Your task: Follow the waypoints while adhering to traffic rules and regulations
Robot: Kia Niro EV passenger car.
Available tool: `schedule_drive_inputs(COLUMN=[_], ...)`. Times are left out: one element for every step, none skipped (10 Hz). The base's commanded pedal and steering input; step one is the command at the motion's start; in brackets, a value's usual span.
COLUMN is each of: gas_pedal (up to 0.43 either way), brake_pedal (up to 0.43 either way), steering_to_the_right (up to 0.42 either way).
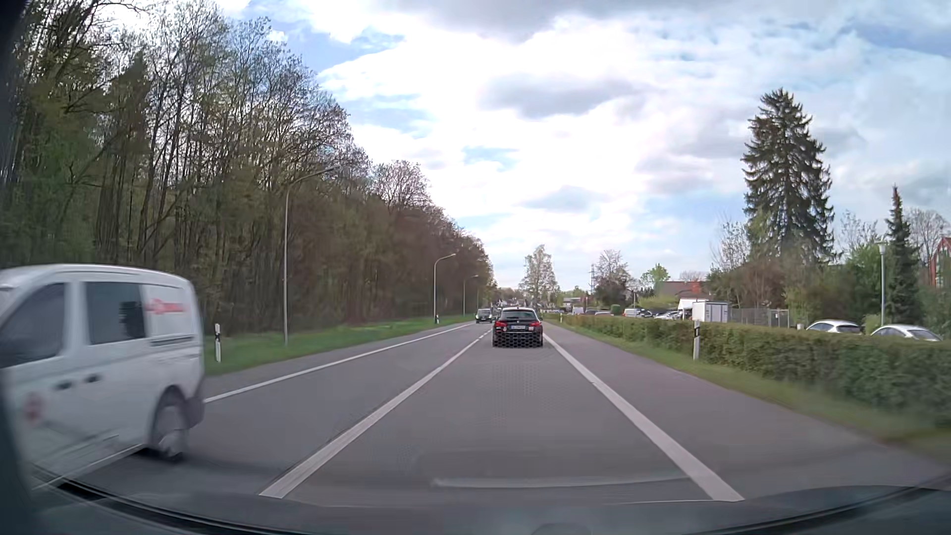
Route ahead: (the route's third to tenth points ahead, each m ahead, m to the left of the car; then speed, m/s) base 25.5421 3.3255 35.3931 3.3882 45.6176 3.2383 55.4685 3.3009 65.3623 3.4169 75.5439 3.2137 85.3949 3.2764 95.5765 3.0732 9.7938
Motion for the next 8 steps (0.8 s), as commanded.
schedule_drive_inputs(gas_pedal=[0.130, 0.130, 0.130, 0.130, 0.130, 0.130, 0.130, 0.130], brake_pedal=[0.000, 0.000, 0.000, 0.000, 0.000, 0.000, 0.000, 0.000], steering_to_the_right=[0.001, 0.001, 0.000, 0.001, 0.001, 0.001, 0.000, -0.002])
